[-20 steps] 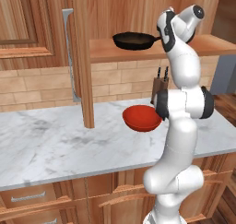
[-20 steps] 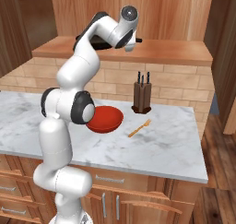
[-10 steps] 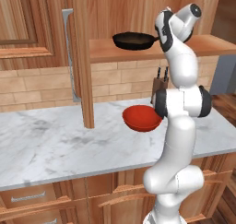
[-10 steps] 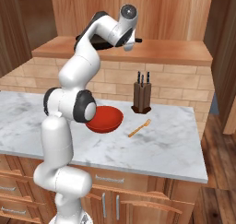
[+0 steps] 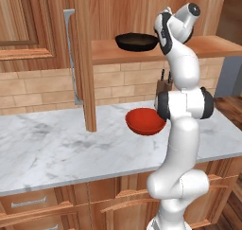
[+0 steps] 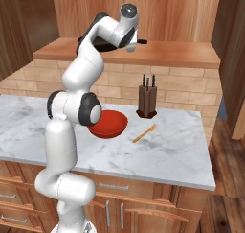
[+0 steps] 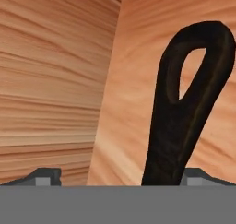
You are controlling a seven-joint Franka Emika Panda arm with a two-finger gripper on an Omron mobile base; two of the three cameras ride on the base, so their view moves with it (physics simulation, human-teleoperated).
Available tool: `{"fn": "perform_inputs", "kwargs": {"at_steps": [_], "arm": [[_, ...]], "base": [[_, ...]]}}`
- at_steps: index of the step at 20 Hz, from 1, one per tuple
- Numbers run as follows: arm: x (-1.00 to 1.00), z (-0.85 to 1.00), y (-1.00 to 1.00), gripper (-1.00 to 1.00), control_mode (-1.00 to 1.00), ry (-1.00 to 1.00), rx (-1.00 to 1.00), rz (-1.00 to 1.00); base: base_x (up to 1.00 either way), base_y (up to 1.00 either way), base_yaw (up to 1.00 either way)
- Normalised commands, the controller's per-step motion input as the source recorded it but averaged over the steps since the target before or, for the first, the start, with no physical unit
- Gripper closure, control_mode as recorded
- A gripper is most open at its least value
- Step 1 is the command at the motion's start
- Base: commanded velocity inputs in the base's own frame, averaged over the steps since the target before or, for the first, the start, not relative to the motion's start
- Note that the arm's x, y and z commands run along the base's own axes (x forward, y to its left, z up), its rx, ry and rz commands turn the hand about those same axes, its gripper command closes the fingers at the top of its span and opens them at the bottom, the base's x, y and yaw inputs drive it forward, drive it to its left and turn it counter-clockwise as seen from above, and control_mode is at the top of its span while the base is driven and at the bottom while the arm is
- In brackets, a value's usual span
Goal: Pick the pan from the cabinet and place it on the stove. Then turn on the stove burner for the pan.
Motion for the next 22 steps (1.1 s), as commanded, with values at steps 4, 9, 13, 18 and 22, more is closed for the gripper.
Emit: {"fn": "perform_inputs", "kwargs": {"at_steps": [4,9,13,18,22], "arm": [[0.26,-0.2,0.06,-1.0,-1.0,0.0,0.0,-0.03],[0.3,-0.19,0.01,-1.0,-1.0,0.0,0.02,-0.01],[0.25,-0.21,0.0,1.0,-1.0,0.0,0.02,0.0],[0.15,-0.22,0.0,1.0,-1.0,0.0,0.03,0.0],[0.13,-0.19,0.0,1.0,-1.0,0.0,0.03,0.0]], "base": [[0.0,0.0,0.0],[0.0,0.0,0.0],[0.0,0.0,0.0],[0.0,0.0,0.0],[0.0,0.0,0.0]]}}
